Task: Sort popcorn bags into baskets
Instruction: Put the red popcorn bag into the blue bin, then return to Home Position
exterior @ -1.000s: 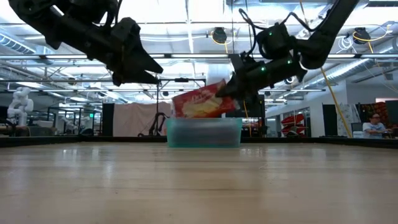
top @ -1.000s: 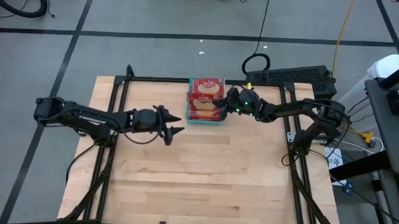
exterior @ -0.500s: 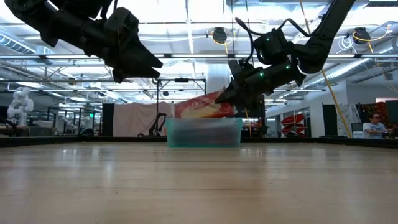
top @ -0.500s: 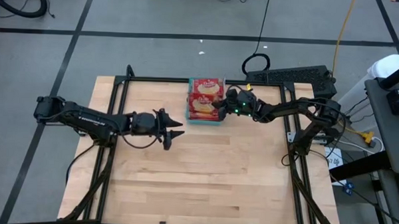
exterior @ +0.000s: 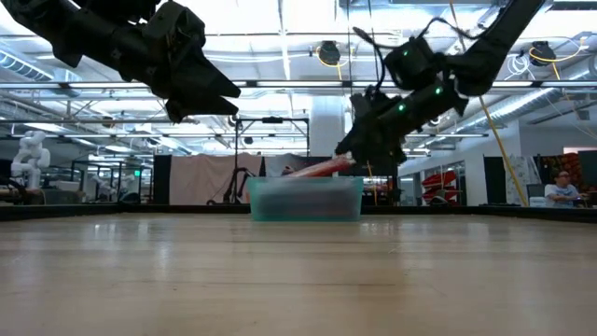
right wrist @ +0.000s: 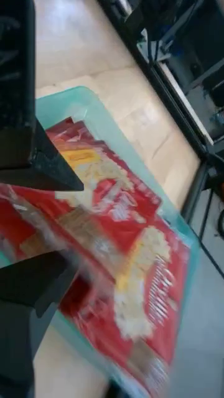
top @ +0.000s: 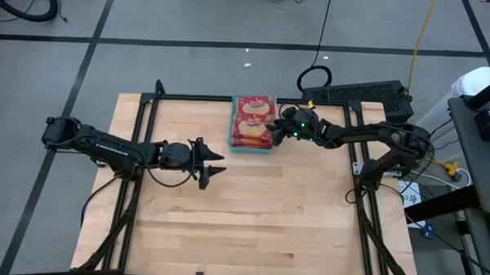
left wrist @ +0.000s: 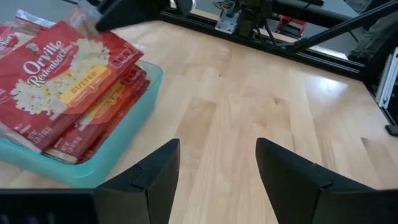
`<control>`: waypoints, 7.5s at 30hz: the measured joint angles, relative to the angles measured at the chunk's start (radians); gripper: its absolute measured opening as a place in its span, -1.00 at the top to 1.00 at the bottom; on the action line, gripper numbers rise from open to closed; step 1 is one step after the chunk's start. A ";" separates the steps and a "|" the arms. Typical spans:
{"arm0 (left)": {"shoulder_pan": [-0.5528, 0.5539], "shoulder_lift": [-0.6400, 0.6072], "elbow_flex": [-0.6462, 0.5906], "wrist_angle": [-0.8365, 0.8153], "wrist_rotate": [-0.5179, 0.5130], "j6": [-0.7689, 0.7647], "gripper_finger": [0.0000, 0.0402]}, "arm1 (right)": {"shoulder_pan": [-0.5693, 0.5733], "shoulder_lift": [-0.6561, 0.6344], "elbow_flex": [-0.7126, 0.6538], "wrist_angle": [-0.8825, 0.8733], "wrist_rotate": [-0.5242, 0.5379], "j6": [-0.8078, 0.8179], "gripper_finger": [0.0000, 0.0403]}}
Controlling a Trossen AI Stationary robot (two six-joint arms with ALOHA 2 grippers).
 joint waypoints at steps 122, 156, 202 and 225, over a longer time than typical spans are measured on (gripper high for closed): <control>-0.241 -0.248 -0.482 0.456 -0.322 0.209 0.99 | 0.539 -1.397 -0.627 -0.432 0.132 -0.411 1.00; -0.067 -0.620 -0.481 0.152 0.122 0.410 0.99 | 0.537 -1.516 -0.626 -0.411 0.134 -0.547 1.00; 0.037 -1.178 -0.481 -0.298 0.223 0.314 0.97 | 0.537 -1.517 -0.626 -0.404 0.132 -0.547 1.00; 0.037 -1.178 -0.481 -0.298 0.222 0.312 0.88 | 0.537 -1.517 -0.626 -0.404 0.132 -0.547 1.00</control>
